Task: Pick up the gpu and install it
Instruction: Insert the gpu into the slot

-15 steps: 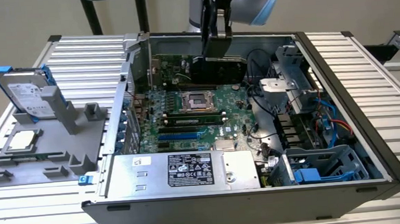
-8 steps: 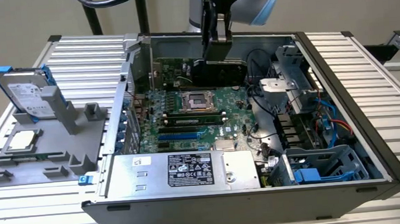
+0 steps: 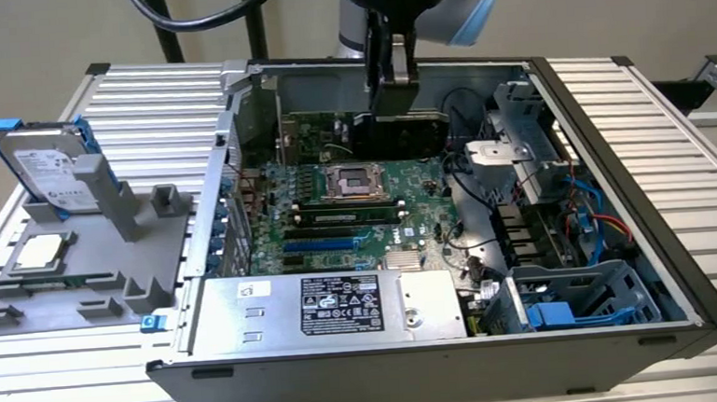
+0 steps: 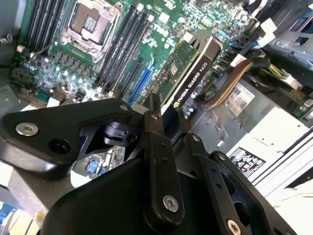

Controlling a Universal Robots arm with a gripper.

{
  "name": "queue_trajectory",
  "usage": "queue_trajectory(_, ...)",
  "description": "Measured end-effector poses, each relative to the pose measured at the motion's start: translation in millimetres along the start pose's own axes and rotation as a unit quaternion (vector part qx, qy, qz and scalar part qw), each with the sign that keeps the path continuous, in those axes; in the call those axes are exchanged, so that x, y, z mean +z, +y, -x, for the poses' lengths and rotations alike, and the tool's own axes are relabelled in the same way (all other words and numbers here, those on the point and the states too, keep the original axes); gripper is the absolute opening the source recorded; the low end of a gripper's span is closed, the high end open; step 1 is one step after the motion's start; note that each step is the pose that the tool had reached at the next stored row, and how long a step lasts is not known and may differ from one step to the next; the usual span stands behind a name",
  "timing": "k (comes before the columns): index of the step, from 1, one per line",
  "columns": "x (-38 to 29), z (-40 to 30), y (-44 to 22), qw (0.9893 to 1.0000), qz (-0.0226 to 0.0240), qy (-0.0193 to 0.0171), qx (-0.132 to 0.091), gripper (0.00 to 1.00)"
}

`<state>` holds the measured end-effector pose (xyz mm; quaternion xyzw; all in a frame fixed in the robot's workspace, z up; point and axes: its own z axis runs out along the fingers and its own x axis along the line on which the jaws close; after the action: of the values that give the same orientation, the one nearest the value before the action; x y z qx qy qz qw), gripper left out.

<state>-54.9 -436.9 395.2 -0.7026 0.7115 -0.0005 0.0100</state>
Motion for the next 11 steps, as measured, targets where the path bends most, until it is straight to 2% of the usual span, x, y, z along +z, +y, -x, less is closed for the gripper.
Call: queue_trajectory(11,2.6,0.0,0.8,1.0,-0.0011,0.0,0.0,0.0)
